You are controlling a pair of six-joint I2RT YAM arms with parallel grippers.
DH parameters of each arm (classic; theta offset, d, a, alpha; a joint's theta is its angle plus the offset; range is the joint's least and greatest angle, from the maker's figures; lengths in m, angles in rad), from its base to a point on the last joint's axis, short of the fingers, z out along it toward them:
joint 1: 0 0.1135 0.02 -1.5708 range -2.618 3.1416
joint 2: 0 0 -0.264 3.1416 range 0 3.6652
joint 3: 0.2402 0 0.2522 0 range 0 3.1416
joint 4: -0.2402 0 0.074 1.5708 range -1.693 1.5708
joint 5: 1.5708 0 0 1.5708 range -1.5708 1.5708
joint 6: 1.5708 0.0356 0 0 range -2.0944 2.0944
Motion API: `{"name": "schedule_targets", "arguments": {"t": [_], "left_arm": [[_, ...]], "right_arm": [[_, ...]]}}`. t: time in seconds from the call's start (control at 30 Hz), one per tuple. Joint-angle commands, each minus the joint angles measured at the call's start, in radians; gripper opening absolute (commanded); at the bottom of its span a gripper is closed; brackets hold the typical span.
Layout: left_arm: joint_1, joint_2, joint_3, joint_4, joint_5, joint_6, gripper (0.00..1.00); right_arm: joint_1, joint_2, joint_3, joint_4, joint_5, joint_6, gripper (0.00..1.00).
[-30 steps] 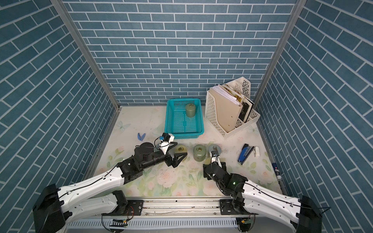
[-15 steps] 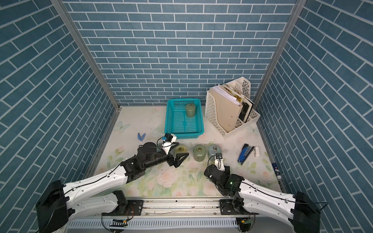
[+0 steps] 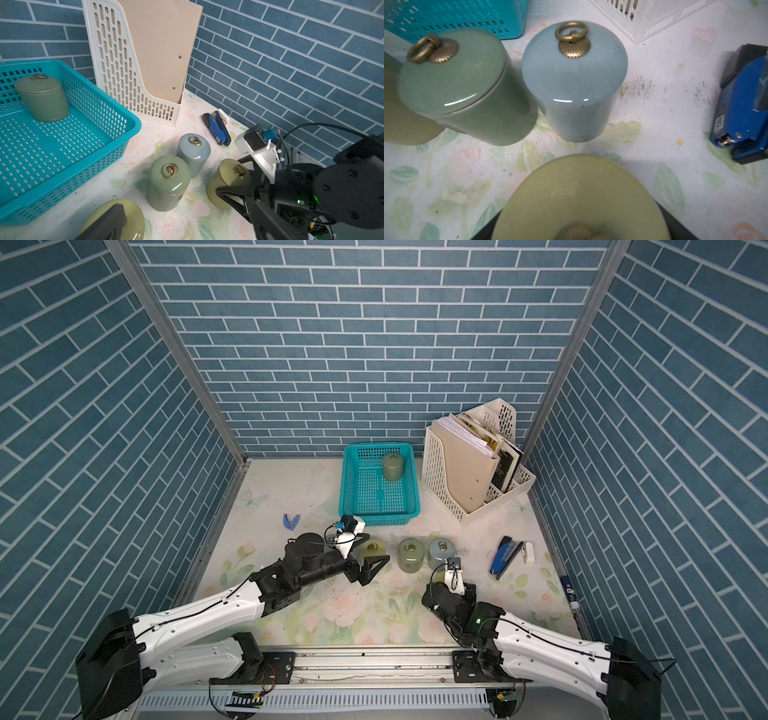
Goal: Take the tea canister out of the basket
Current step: Place the tea canister at the center of the board, then pick up the tea canister from the basket.
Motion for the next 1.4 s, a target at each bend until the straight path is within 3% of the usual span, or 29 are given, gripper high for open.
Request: {"name": "schedule_targets", "arguments": {"t": [0.0, 0.33, 0.57, 0.8, 0.9, 1.03, 1.2, 1.37], "left_arm": [[-0.008, 0.006, 0.029, 0.012, 0.002, 0.018, 1.00], [-0.008, 0.004, 0.070, -0.023, -0.036, 0.030, 1.00], [0.002, 0.017, 0.171, -0.120, -0.170, 0.094, 1.00], [0.036, 0.029, 0.195, -0.103, -0.146, 0.100, 1.00], [0.070, 0.039, 0.210, -0.093, -0.134, 0.094, 1.00], [0.191, 0.081, 0.269, -0.118, -0.101, 0.032, 1.00], [0.347, 0.144, 0.355, -0.150, -0.077, -0.002, 1.00], [0.458, 0.222, 0.433, -0.157, -0.011, -0.019, 1.00]], "right_arm": [[0.010, 0.014, 0.020, 0.013, 0.023, 0.019, 1.00], [0.036, -0.055, 0.122, -0.012, 0.000, -0.053, 1.00], [0.045, 0.023, 0.249, -0.002, -0.004, -0.161, 1.00], [0.045, 0.043, 0.333, 0.004, 0.010, -0.202, 1.00], [0.044, 0.062, 0.371, 0.074, 0.023, -0.291, 1.00], [0.005, 0.207, 0.512, 0.178, 0.044, -0.445, 1.00], [-0.237, 0.457, 0.770, 0.274, -0.346, -0.530, 1.00], [-0.360, 0.815, 1.125, 0.233, -0.410, -0.655, 1.00]]}}
